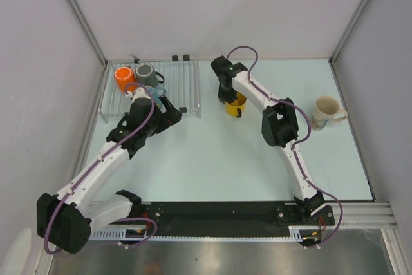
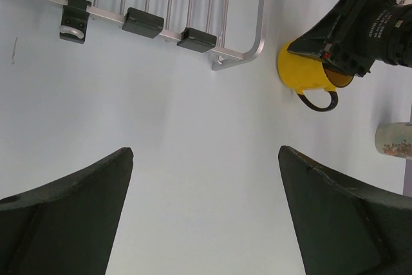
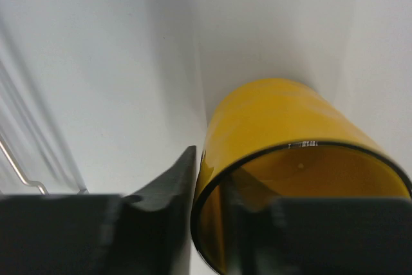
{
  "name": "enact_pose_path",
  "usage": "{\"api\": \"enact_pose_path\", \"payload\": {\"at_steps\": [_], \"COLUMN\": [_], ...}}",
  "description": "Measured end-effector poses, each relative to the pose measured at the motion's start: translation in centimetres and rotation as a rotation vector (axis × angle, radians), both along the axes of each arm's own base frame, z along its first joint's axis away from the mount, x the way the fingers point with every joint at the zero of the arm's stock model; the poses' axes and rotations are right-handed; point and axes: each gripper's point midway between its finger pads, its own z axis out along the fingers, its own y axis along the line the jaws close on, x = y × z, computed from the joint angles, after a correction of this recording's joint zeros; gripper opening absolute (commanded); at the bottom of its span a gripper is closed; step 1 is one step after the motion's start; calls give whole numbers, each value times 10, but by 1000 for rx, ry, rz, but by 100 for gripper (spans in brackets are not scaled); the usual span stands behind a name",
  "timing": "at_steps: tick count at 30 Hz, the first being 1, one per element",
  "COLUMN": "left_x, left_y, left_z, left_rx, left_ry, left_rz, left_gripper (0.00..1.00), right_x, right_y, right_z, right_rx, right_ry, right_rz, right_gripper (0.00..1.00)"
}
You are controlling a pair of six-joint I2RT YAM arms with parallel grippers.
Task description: Unload the cups from the dish rack
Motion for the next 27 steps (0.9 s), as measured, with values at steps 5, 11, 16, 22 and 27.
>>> {"api": "enact_pose_path", "payload": {"at_steps": [5,11,16,22,27], "left_x": [0,-2,-2,6,51], "left_y": [0,-2,1,22,45], "left_z": [0,0,-2,15,61], "left_rx": [1,11,52,186,337], "left_ry": [0,-2,-9,-25,-49], "left_rz": [-2,-11,-14,54,185], "left_gripper": [100,100,100,100,100], "right_x": [-3,-2,0,-6,-59], "right_y": [2,1,-6,-13,-41], "right_z": [-11,7,54,168,232], "right_rx": [-3,-4,-10,91,162], "right_ry": [8,-35,-143,-368,-513], "right_rz": [13,13,1,-10,1], "right_gripper": [45,47,49,51,52]}}
